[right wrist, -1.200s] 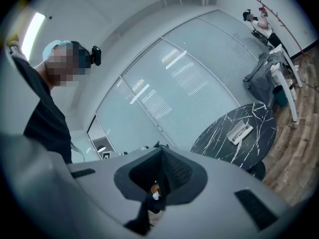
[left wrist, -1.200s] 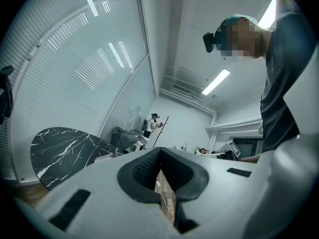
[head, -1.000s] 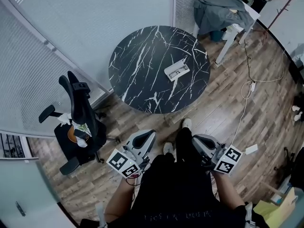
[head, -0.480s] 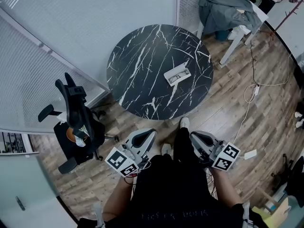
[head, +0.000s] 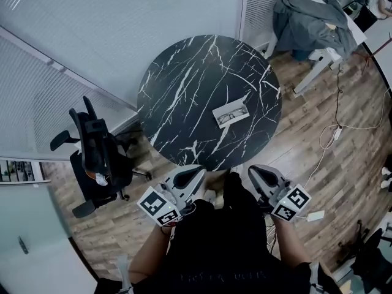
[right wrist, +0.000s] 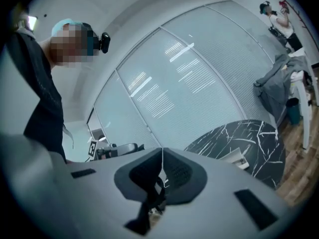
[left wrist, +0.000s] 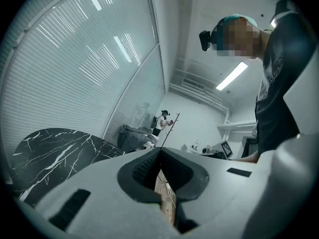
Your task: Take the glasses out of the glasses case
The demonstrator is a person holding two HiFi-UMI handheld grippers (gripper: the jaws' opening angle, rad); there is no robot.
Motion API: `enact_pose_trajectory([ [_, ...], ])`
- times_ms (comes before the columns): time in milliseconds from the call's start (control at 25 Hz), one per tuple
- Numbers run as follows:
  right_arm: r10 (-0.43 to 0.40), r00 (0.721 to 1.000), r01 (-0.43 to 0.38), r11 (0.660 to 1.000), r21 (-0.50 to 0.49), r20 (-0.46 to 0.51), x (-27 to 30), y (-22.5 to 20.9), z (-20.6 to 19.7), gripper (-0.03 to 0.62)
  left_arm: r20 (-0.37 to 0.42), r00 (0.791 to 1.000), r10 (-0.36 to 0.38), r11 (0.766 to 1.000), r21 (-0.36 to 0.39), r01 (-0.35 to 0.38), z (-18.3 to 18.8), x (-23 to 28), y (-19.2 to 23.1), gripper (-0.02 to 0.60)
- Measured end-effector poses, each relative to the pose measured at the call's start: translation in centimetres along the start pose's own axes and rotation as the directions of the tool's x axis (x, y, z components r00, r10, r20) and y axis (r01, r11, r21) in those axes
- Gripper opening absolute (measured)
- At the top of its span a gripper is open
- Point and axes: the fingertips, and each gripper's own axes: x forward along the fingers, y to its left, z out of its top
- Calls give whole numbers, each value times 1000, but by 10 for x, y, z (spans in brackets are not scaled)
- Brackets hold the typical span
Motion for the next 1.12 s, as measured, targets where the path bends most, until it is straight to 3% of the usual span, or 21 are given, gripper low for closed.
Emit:
enact_pose_trajectory([
  [280, 91, 991, -98, 994, -57, -101, 32, -54, 24, 31, -8, 998, 60, 998, -11, -60, 8, 48, 14, 18],
  [640, 90, 966, -138, 972, -188, -243, 61, -102, 30, 31, 30, 988, 151, 988, -34, -150, 18, 71, 39, 18],
  [880, 29, 933, -165, 920, -355, -359, 87, -129, 13, 31, 18, 982, 186, 982, -42, -185, 15, 74, 60, 18],
  [1120, -15, 875, -237, 859, -454, -484, 115, -152, -4, 31, 10, 979, 204, 976, -79, -202, 6, 76, 79, 18],
])
